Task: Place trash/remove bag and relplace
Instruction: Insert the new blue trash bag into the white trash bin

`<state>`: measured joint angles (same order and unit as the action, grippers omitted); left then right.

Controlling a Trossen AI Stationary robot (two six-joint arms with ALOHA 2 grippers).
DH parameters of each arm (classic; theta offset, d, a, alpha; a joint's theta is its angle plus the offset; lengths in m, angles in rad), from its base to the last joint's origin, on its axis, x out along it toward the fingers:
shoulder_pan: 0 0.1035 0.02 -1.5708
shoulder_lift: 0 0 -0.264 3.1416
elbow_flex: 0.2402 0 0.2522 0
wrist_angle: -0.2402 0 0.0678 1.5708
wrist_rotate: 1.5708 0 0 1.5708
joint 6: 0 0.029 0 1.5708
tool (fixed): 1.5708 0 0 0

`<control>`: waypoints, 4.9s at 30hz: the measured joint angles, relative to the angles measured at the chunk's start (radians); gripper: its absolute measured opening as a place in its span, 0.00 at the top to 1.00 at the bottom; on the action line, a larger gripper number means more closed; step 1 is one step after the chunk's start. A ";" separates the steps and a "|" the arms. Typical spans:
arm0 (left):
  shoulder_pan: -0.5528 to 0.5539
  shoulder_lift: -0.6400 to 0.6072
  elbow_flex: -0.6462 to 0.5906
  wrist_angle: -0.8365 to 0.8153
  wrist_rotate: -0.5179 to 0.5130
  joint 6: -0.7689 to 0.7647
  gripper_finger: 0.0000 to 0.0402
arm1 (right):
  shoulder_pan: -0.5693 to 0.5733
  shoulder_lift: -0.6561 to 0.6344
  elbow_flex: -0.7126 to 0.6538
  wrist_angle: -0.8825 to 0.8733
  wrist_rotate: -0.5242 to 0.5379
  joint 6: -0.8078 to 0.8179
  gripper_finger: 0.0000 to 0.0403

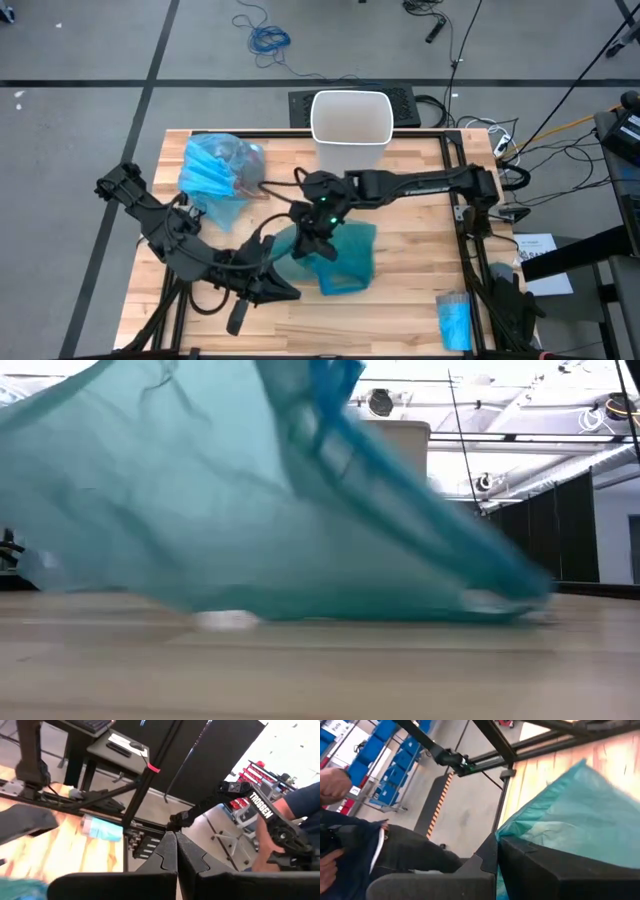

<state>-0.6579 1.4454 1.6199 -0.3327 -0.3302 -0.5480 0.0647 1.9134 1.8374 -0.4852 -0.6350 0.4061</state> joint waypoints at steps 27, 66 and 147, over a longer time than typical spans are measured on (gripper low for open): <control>-0.017 0.004 0.000 0.006 -0.006 -0.047 1.00 | 0.032 0.003 0.001 -0.136 0.024 -0.095 0.53; 0.325 -0.043 -0.001 0.005 -0.101 0.319 1.00 | 0.099 -0.582 -0.737 0.397 0.402 0.164 0.67; 0.343 0.007 0.000 -0.052 -0.014 0.108 1.00 | -0.232 -0.601 -0.297 0.248 0.762 -0.216 0.67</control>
<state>-0.3145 1.4528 1.6199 -0.3851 -0.3447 -0.4397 -0.1673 1.3125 1.5402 -0.2374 0.1268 0.1905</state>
